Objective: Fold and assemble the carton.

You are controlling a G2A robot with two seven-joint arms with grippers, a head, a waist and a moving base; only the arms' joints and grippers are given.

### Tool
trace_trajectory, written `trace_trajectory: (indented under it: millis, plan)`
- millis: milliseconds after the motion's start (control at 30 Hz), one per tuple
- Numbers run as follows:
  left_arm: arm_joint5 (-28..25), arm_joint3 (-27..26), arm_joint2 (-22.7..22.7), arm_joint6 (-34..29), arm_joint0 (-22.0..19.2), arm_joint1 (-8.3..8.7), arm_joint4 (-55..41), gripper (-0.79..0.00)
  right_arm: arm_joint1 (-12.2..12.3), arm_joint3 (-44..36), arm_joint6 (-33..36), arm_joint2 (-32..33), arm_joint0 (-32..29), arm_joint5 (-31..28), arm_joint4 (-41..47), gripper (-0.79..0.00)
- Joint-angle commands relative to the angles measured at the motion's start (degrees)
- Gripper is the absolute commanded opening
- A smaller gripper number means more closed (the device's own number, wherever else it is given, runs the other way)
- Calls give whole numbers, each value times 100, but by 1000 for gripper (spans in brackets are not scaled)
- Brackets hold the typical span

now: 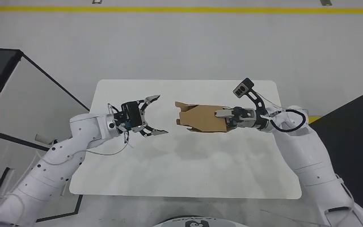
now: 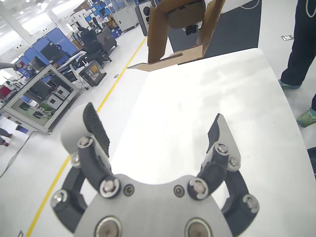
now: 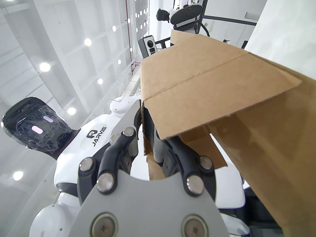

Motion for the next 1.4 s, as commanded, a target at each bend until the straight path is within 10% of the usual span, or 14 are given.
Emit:
trace_trajectory:
  millis: [0,1367]
  plan:
    - [54,-58,9,-77,36,-13,-20,0,-6,-42,-116,-14,-37,15,12,-785]
    - [-940,-739,133,-274,-69,-250,115,0,-121,191,-1101,-172,-19,420,-205,-785]
